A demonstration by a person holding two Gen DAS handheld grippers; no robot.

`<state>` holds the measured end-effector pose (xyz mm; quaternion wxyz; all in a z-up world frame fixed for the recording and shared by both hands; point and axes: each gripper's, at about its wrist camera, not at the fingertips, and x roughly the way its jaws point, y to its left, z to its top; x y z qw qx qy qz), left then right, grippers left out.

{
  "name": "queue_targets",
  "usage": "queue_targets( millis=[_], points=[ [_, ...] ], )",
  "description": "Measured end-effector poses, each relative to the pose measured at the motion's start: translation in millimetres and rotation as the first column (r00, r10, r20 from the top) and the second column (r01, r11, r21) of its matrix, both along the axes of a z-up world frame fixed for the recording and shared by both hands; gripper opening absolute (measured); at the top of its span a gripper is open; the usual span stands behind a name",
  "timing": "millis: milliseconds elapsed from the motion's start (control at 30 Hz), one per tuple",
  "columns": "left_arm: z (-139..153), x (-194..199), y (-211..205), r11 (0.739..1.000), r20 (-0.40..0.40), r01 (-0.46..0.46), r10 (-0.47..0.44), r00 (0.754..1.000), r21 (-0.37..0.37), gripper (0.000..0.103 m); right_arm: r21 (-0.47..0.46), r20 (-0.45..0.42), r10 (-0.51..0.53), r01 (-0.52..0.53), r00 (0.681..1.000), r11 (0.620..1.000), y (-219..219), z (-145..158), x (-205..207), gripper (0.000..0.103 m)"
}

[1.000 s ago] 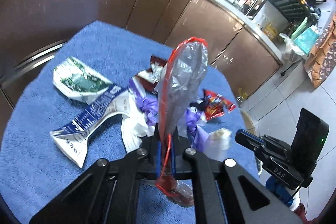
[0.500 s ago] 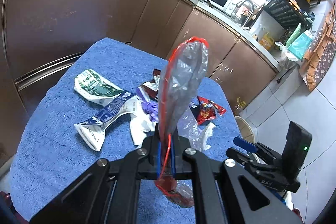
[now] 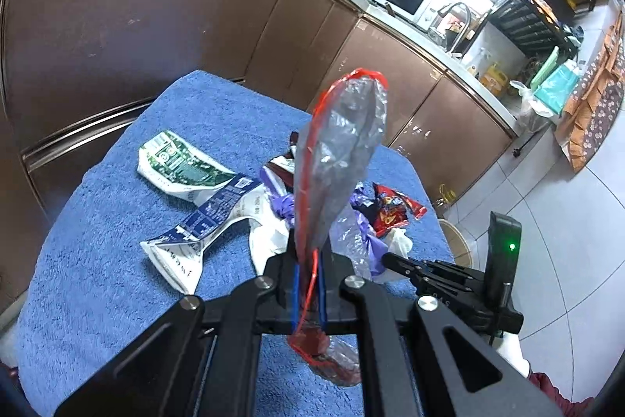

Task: Collect trash
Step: 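Grasp the clear plastic bag with left tool while right tool grasps white tissue, then carry both items to the white lined bin and open both tools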

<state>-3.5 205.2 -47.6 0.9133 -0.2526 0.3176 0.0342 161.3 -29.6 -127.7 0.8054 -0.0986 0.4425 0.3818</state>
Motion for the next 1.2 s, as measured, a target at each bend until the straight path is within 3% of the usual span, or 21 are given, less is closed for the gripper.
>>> queue_targets(
  millis=[167, 300, 400, 633, 767, 933, 1033, 1200],
  points=[
    [15.0, 13.6, -25.9, 0.997, 0.022, 0.072, -0.072, 0.997, 0.011, 0.006, 0.076, 0.01, -0.047, 0.046, 0.999, 0.996, -43.2, 23.9, -2.6, 0.004],
    [24.6, 38.6, -67.7, 0.986, 0.027, 0.165, -0.166, 0.986, 0.028, 0.006, 0.159, 0.027, -0.132, 0.127, 0.991, 0.979, -101.9, 54.8, -5.4, 0.004],
    [29.0, 66.4, -111.5, 0.969, 0.026, 0.243, -0.244, 0.969, 0.039, 0.006, 0.208, 0.037, -0.197, 0.185, 0.98, 0.96, -146.5, 72.6, -3.2, 0.004],
    [48.2, 126.1, -199.2, 0.923, 0.015, 0.381, -0.382, 0.924, 0.059, 0.006, 0.273, 0.033, -0.334, 0.313, 0.942, 0.91, -226.7, 79.7, 1.9, 0.004],
    [55.7, 166.1, -260.1, 0.882, -0.006, 0.465, -0.466, 0.885, 0.083, 0.006, 0.263, 0.071, -0.472, 0.44, 0.879, 0.859, -286.7, 83.5, 5.2, 0.004],
    [43.3, 224.9, -354.3, 0.82, -0.065, 0.564, -0.561, 0.826, 0.093, 0.006, 0.187, 0.116, -0.655, 0.632, 0.746, 0.752, -360.9, 65.5, 11.2, 0.005],
    [22.0, 259.7, -413.4, 0.785, -0.118, 0.614, -0.604, 0.788, 0.085, 0.006, 0.132, 0.119, -0.726, 0.714, 0.678, 0.688, -393.5, 44.3, 17.0, 0.006],
    [-31.0, 307.7, -500.1, 0.736, -0.227, 0.674, -0.646, 0.729, 0.068, 0.006, 0.072, 0.094, -0.796, 0.793, 0.598, 0.605, -429.6, 5.9, 28.4, 0.007]
  ],
)
